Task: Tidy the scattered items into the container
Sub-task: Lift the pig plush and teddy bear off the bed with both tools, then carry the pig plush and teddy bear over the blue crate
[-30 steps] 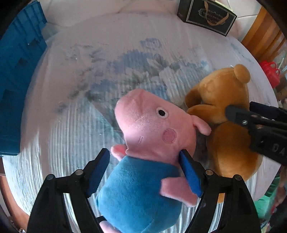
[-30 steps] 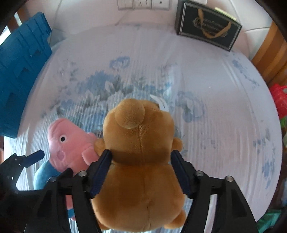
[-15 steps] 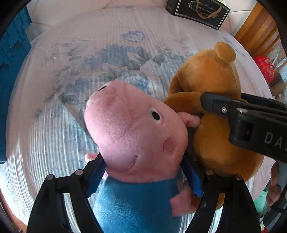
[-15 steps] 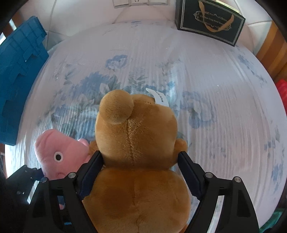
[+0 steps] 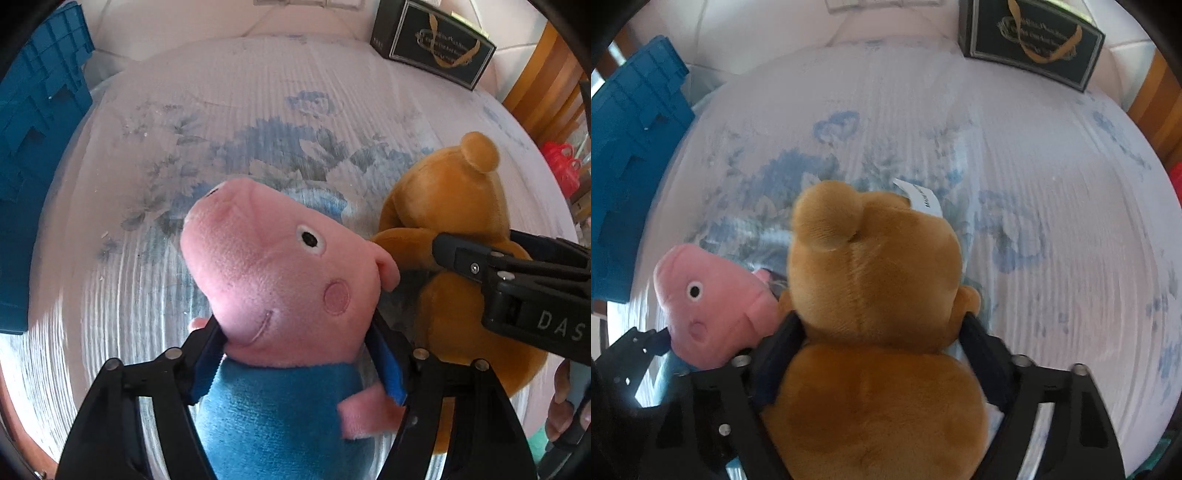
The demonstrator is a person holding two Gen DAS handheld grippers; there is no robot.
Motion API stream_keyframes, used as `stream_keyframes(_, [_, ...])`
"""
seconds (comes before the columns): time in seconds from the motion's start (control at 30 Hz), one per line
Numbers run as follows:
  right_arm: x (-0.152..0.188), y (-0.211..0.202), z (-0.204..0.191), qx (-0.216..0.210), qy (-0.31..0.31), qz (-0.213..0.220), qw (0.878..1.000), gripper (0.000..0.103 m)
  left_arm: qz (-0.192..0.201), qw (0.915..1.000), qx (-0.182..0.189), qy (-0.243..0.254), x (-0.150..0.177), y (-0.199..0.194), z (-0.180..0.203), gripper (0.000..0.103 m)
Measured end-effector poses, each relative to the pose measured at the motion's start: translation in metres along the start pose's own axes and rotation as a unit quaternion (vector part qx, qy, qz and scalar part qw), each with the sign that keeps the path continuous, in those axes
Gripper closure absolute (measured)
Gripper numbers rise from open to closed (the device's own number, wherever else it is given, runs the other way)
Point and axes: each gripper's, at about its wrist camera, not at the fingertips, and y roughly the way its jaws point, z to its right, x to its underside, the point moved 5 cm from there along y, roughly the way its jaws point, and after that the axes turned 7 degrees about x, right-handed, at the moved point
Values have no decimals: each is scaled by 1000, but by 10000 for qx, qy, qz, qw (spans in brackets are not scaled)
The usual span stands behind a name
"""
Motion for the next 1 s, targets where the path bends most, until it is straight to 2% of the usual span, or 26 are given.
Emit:
stream_keyframes(0.07, [1, -8, 1, -53, 24, 162, 9999, 36, 180, 9998, -2, -38, -2, -11, -2, 34])
stream_keyframes(0.23, [0, -28, 1, -215, 6, 462, 9987, 44, 693, 9975, -109, -123, -4, -45, -12, 34])
stream_keyframes(0.5, [-7, -73, -12, -439, -225, 1216, 9914, 54, 1582, 9866, -337, -238, -14, -93, -27, 36])
stream_keyframes(0.8, [0, -101, -19, -540, -431, 1582, 9850, 59, 1928, 9796, -479, -289, -10, -120, -31, 38])
stream_keyframes(0.83, [-2, -106, -19, -534, -461, 1627, 9842, 61, 1969, 9788, -490, -270, -11, -124, -30, 38])
stream_keyframes(0.87, [-3, -111, -20, -535, -474, 1677, 9832, 70, 2009, 9780, -499, -254, -12, -128, -29, 38])
stream_keyframes(0.93, [-7, -123, -21, -602, -465, 1784, 9810, 102, 2081, 9766, -502, -211, -14, -136, -26, 39])
stream_keyframes(1.0, [-12, -129, -25, -601, -542, 1706, 9820, 102, 2110, 9759, -515, -190, -14, -143, -25, 39])
